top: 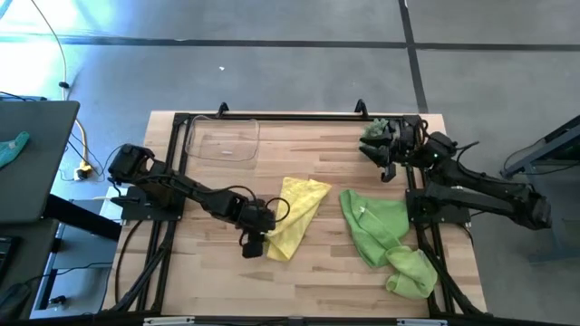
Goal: Roll microfiber towels into tight, uniform cylinder then place into a basket
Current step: Fold the yellow microfiber cloth
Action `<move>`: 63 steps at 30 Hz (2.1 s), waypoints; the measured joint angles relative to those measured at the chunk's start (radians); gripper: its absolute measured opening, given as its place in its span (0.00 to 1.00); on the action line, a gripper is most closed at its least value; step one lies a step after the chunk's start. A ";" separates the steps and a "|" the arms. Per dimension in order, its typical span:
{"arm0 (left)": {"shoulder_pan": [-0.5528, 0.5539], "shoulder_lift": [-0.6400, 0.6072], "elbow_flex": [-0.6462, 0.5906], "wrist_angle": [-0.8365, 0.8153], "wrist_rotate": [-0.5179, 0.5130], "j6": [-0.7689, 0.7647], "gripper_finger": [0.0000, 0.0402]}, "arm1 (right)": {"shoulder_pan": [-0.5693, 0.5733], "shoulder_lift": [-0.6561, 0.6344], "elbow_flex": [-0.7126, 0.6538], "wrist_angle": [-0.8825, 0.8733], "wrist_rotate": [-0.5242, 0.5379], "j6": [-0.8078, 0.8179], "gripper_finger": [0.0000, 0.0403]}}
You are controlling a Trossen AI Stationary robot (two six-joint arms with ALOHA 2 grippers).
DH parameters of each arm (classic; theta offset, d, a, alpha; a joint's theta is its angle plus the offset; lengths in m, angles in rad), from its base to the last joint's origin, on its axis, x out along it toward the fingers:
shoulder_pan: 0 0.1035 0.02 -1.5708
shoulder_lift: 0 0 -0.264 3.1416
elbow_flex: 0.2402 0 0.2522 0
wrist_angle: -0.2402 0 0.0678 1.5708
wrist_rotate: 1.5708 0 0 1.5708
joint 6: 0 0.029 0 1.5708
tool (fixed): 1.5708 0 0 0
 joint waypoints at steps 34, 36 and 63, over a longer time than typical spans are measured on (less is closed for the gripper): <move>-0.017 0.045 0.000 0.020 -0.100 0.021 0.03 | 0.224 0.206 0.000 -0.090 0.108 -0.244 0.31; -0.017 0.036 0.000 0.024 -0.101 0.004 0.01 | 0.247 0.252 0.000 -0.066 0.113 -0.271 0.31; 0.003 0.036 0.317 -0.250 -0.153 0.056 0.01 | 0.365 0.847 0.416 -0.348 0.116 -0.607 0.31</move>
